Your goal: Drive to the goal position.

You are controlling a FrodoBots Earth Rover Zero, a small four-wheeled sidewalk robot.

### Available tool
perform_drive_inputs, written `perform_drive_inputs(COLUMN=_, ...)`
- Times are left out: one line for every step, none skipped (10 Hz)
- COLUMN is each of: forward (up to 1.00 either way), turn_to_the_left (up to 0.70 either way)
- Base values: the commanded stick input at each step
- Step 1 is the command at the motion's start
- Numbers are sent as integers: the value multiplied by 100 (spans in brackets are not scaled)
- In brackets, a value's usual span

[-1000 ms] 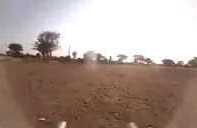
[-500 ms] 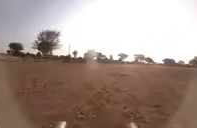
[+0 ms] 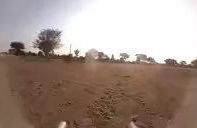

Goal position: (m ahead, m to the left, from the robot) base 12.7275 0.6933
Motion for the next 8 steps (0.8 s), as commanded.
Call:
perform_drive_inputs(forward=70, turn_to_the_left=0)
perform_drive_inputs(forward=70, turn_to_the_left=0)
perform_drive_inputs(forward=70, turn_to_the_left=0)
perform_drive_inputs(forward=70, turn_to_the_left=0)
perform_drive_inputs(forward=70, turn_to_the_left=0)
perform_drive_inputs(forward=70, turn_to_the_left=0)
perform_drive_inputs(forward=70, turn_to_the_left=0)
perform_drive_inputs(forward=70, turn_to_the_left=0)
